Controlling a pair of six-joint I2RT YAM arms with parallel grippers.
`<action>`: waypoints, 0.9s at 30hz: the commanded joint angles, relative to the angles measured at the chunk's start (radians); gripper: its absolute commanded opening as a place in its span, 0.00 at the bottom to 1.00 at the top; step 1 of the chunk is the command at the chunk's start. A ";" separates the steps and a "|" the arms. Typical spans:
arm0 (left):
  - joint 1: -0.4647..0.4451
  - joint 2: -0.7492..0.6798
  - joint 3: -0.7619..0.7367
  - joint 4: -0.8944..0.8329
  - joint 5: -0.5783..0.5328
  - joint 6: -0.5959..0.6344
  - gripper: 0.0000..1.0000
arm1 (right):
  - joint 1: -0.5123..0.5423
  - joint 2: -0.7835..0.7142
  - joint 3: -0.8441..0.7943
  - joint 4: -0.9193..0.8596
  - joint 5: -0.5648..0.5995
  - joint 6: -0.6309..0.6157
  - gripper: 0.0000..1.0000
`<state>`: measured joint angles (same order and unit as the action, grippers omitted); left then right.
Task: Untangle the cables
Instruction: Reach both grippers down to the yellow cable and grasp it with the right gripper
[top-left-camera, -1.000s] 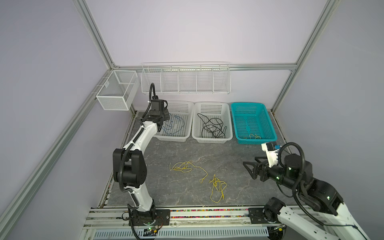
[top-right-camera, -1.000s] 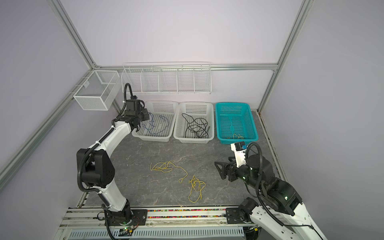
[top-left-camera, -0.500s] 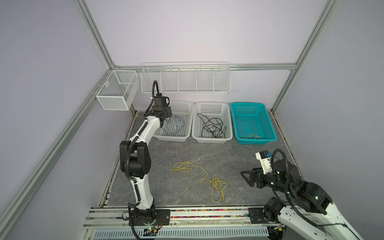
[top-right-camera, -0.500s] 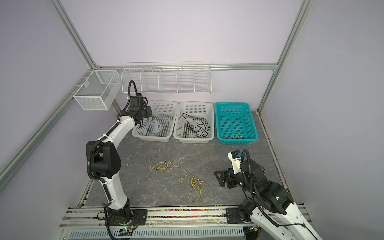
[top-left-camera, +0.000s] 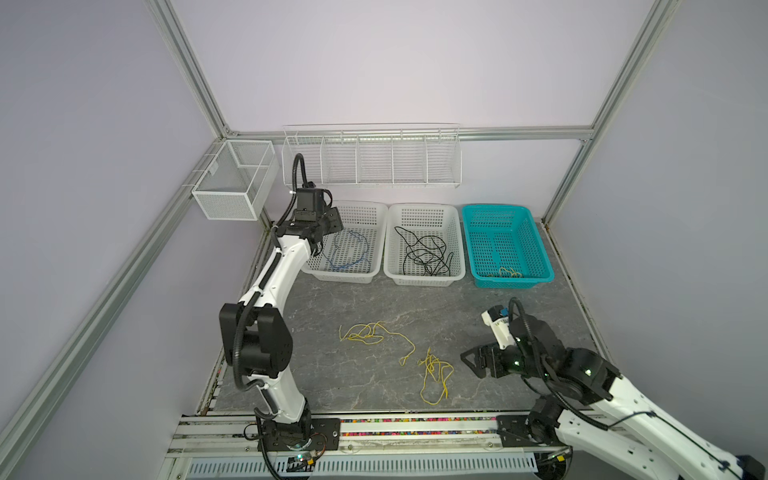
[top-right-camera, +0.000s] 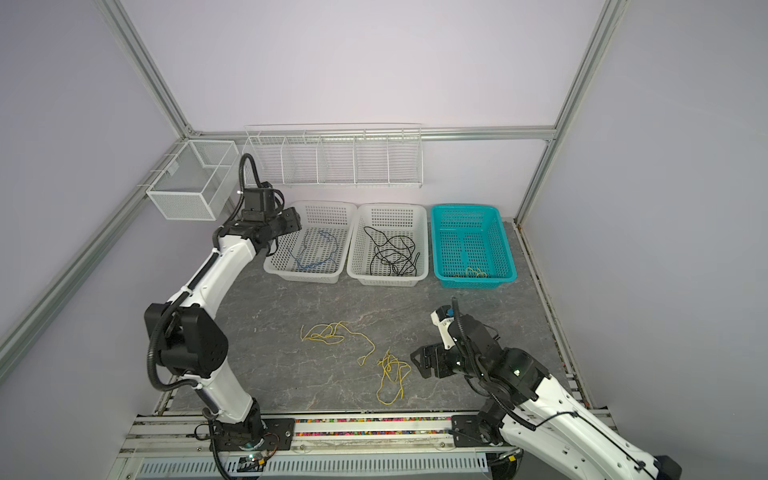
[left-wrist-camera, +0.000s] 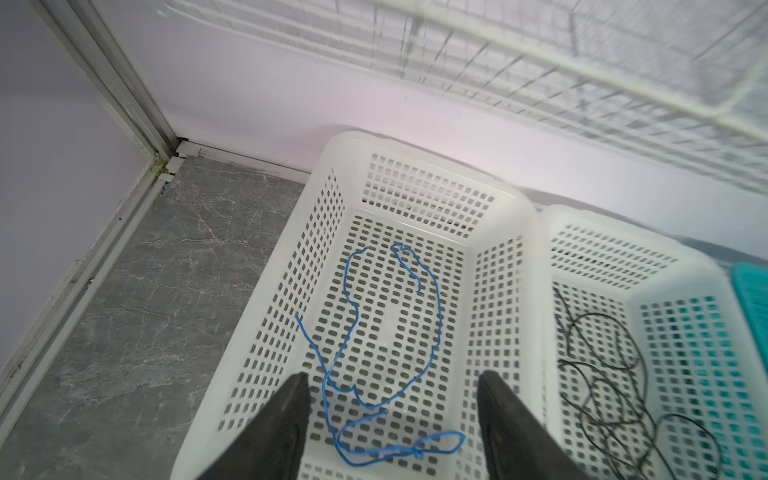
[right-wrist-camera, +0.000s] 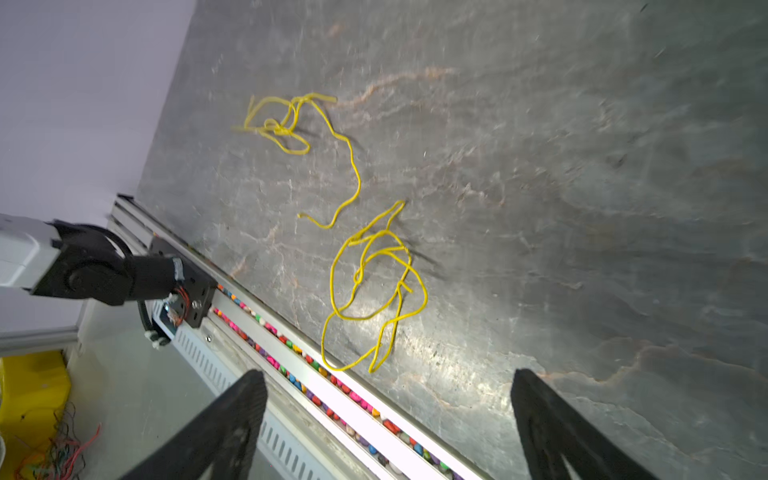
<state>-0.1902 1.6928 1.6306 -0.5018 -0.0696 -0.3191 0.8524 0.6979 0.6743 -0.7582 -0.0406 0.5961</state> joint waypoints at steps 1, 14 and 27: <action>-0.006 -0.114 -0.110 -0.020 0.074 -0.106 0.68 | 0.081 0.077 -0.015 0.078 0.074 0.043 0.98; -0.106 -0.595 -0.732 0.067 0.168 -0.294 0.70 | 0.125 0.371 -0.058 0.203 0.086 0.130 0.70; -0.299 -0.792 -0.961 0.093 0.143 -0.445 0.68 | 0.125 0.508 -0.131 0.356 0.019 0.230 0.44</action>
<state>-0.4553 0.9173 0.6941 -0.4309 0.0929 -0.7052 0.9714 1.1976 0.5652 -0.4500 0.0002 0.7853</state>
